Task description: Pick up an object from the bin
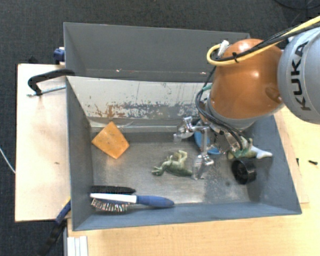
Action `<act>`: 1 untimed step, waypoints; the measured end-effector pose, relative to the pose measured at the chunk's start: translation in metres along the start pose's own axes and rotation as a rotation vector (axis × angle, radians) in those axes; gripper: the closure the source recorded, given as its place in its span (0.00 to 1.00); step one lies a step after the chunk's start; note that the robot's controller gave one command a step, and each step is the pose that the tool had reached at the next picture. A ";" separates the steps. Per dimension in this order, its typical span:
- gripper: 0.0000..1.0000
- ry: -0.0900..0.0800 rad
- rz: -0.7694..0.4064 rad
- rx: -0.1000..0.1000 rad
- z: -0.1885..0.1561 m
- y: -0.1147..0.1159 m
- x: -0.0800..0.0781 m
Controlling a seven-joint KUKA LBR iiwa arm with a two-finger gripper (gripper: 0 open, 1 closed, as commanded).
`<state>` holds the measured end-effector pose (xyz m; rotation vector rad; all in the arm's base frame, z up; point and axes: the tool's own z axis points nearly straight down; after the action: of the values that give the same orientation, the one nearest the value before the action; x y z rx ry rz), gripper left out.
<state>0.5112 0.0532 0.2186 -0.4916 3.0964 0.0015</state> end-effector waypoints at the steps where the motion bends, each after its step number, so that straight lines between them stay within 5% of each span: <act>1: 0.00 0.001 -0.254 -0.002 0.149 -0.036 -0.041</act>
Offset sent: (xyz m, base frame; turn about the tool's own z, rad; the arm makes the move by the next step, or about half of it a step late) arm 0.0486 -0.0226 -0.1486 -0.2556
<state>0.5620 0.0318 0.0702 -0.8804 3.0101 0.0024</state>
